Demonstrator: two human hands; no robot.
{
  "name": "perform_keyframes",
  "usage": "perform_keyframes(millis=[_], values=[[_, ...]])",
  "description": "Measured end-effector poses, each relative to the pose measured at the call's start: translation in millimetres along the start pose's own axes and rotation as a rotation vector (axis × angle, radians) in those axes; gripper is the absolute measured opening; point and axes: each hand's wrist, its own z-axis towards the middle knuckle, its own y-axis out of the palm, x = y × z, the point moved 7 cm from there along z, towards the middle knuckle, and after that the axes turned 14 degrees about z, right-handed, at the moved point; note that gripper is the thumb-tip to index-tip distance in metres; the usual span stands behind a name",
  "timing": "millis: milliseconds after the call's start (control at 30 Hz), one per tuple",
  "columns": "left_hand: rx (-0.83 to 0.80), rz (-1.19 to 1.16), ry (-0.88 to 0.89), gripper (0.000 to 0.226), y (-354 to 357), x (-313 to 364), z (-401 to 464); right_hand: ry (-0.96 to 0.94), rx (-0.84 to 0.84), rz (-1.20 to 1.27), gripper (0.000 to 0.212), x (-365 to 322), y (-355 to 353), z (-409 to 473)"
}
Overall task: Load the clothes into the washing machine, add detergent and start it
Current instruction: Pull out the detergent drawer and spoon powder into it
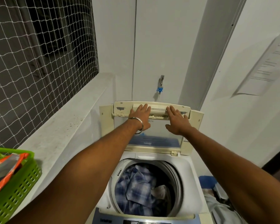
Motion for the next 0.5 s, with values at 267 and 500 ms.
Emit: perform_keyframes(millis=[267, 500], values=[[0.010, 0.007, -0.022, 0.087, 3.8, 5.5, -12.7, -0.009, -0.021, 0.003, 0.089, 2.2, 1.4, -7.8], [0.011, 0.012, -0.020, 0.088, 5.0, 7.1, -16.9, -0.006, -0.034, -0.005, 0.089, 0.4, 0.2, -14.1]])
